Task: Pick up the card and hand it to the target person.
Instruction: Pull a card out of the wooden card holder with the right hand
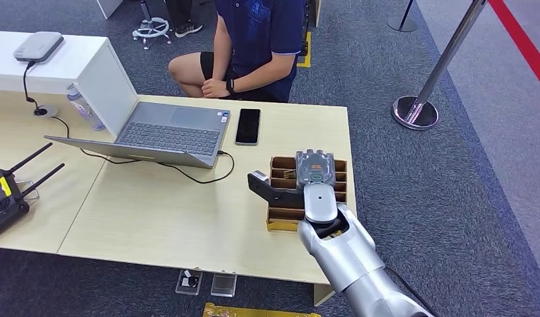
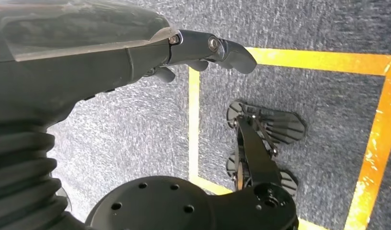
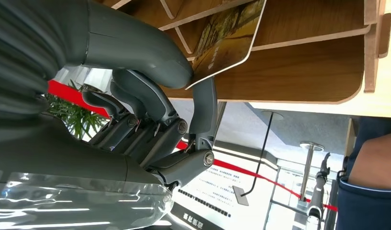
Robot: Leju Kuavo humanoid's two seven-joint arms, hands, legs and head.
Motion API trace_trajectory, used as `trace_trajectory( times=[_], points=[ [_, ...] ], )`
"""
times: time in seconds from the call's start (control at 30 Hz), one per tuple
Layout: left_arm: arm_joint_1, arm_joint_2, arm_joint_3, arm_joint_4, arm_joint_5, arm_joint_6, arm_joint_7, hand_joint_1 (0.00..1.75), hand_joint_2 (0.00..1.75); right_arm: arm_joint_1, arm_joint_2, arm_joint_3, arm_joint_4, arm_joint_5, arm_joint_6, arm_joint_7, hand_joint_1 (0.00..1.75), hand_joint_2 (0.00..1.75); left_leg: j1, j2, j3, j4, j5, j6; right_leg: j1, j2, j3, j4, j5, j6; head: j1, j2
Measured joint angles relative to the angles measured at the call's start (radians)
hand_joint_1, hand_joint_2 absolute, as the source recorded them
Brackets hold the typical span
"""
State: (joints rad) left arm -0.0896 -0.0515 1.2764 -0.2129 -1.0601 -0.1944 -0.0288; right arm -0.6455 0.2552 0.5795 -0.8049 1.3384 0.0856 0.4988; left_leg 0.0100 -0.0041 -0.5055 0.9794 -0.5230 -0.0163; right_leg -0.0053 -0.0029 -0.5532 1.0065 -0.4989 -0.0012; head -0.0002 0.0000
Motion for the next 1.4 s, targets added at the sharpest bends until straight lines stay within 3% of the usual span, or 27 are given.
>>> trace_trajectory(
  times=[0.23, 0.83, 1.07, 1.4],
  points=[
    [0.001, 0.002, 0.0, 0.0, -0.001, 0.028, 0.017, 0.0, 1.75, 0.008, -0.012, -0.004, -0.064, -0.027, 0.001, 0.005, 1.75, 1.75, 0.0, 0.0, 0.0, 0.0, 0.0, 0.0, 0.0, 0.0, 0.0, 0.0, 0.0, 0.0, 0.0, 0.0],
    [0.004, 0.01, 0.001, 0.0, 0.01, 0.016, 0.006, 0.0, 1.75, 0.048, -0.087, -0.081, -0.492, -0.1, 0.062, -0.01, 1.75, 1.75, 0.0, 0.0, 0.0, 0.0, 0.0, 0.0, 0.0, 0.0, 0.0, 0.0, 0.0, 0.0, 0.0, 0.0],
    [0.003, 0.011, 0.001, 0.0, 0.001, 0.005, 0.004, 0.0, 1.75, -0.006, -0.093, -0.122, -0.471, -0.162, 0.039, -0.046, 1.75, 1.75, 0.0, 0.0, 0.0, 0.0, 0.0, 0.0, 0.0, 0.0, 0.0, 0.0, 0.0, 0.0, 0.0, 0.0],
    [0.002, 0.014, 0.0, 0.0, -0.01, -0.007, 0.004, 0.0, 1.75, -0.103, -0.086, -0.161, -0.317, -0.225, -0.097, -0.133, 1.75, 1.75, 0.0, 0.0, -0.001, 0.0, 0.0, 0.0, 0.0, 0.0, 0.0, 0.0, 0.0, 0.0, 0.0, 0.0]
  ],
)
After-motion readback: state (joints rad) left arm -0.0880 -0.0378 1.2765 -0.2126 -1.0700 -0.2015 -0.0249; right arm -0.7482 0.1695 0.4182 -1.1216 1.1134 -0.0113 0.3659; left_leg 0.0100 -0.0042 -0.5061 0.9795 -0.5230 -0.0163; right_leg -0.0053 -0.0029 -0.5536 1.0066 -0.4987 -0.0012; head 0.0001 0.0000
